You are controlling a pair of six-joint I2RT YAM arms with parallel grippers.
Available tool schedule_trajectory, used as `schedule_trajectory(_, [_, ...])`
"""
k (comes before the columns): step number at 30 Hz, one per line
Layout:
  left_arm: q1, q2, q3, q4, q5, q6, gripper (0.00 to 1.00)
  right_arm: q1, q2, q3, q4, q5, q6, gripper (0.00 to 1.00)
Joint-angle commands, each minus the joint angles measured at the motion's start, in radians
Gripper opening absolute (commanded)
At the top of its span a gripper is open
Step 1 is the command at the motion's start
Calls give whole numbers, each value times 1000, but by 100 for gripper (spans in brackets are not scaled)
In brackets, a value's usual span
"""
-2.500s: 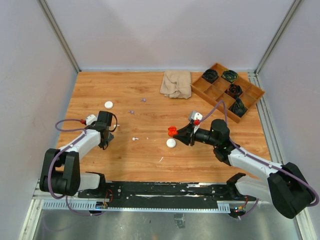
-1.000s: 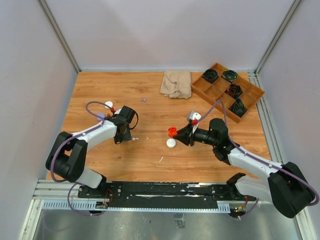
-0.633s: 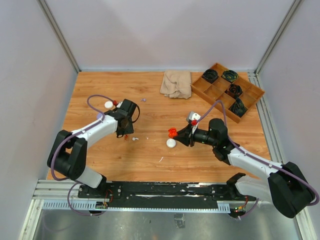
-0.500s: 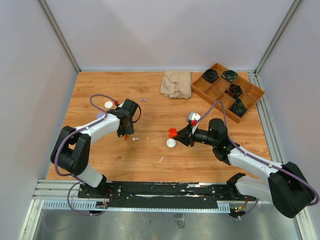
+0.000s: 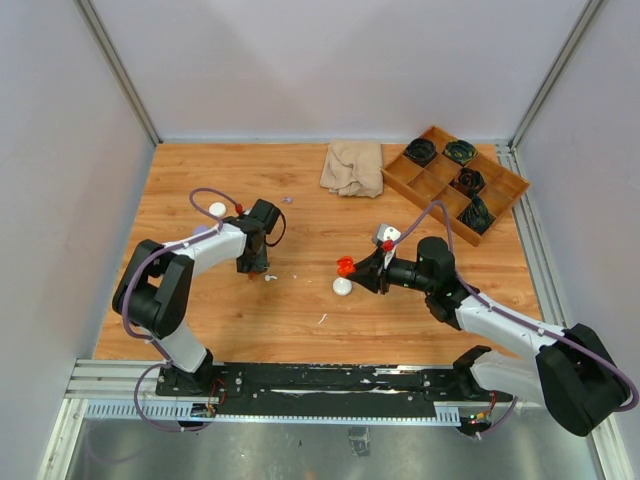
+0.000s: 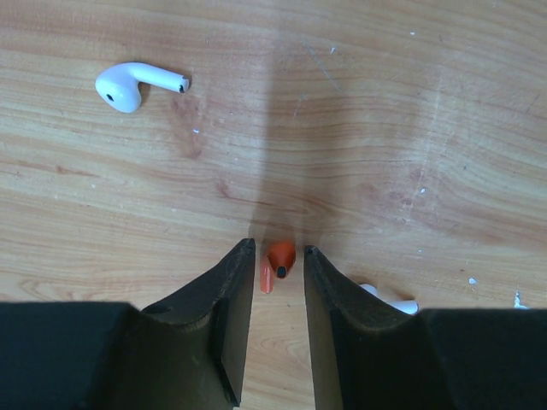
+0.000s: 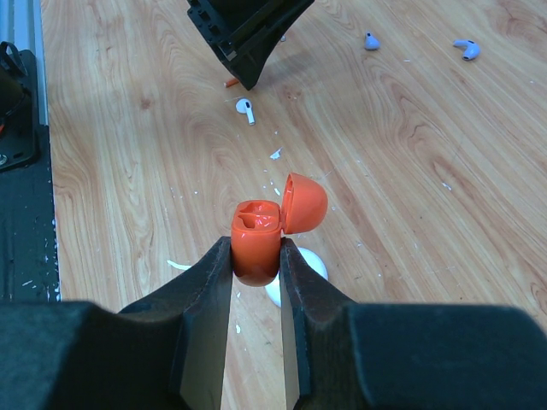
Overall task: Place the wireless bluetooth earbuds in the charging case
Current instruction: Pick up the earbud from the center of the board.
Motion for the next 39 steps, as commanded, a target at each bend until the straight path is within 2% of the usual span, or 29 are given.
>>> schedule_trajectory(1, [-1,41,13,-3,5,19,34,15,-14,41,4,3,-17,1])
schedule_trajectory(8, [-1,28,-4,-5,37,18,26,17,-9,45,1,7,-20,1])
schedule_trajectory(13, [-1,-11,-14,-14,42,14,25,20,-9,44,-3,14,-27,1])
schedule_trajectory(15, [-1,-17,-15,-13,45,16,20,21,-8,45,-7,16,-29,1])
schedule_trajectory(22, [-2,-97,-20,2,53,-6,18,29,-12,47,-12,26,-36,1])
schedule_trajectory(30, [-12,-339,-106,205,163,-18,15,62,-36,38,44,43,-63,1])
schedule_trajectory(39, [-60,-561,-198,414,256,-13,13,73,7,40,178,64,-52,1])
